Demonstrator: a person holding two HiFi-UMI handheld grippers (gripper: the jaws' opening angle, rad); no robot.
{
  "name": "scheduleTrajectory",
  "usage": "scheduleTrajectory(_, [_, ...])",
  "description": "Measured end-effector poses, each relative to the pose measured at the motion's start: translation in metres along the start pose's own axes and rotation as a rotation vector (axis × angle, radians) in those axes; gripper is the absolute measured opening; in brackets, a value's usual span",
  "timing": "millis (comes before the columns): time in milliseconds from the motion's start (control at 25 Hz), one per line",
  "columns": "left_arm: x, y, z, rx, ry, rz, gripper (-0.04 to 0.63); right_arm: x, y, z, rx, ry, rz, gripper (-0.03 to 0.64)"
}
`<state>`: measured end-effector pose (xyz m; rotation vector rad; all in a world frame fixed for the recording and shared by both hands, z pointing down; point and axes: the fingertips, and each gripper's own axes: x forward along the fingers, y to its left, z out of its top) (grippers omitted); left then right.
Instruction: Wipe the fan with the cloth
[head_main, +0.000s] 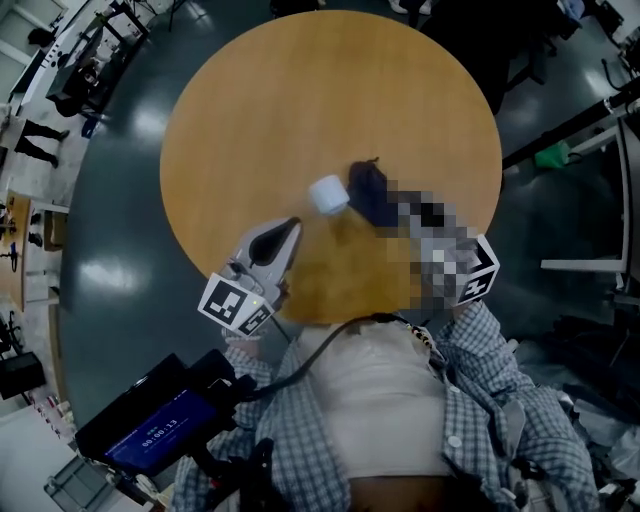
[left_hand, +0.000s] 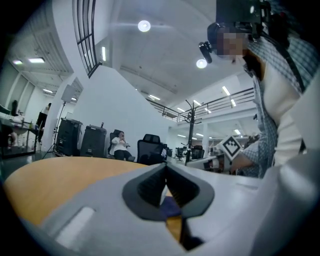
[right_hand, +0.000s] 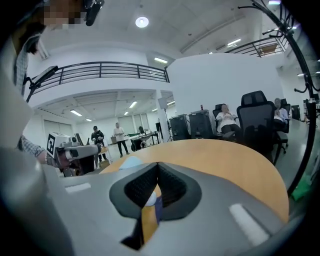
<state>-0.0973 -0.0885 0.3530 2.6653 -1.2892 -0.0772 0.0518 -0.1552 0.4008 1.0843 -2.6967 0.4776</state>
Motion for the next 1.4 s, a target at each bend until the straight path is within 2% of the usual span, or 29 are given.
scheduleTrajectory(680, [0.014, -0.008, -0.005, 0.01, 0.023, -0.047, 0.0, 0.002, -0.002, 0.004, -0.022, -0.004, -0.009, 0.003])
scheduleTrajectory(1400, [0.015, -0.011, -0.009, 0.01, 0.015, -0.053, 0.0, 0.0, -0.001, -0.005, -0.087, 0.029, -0.008, 0.003])
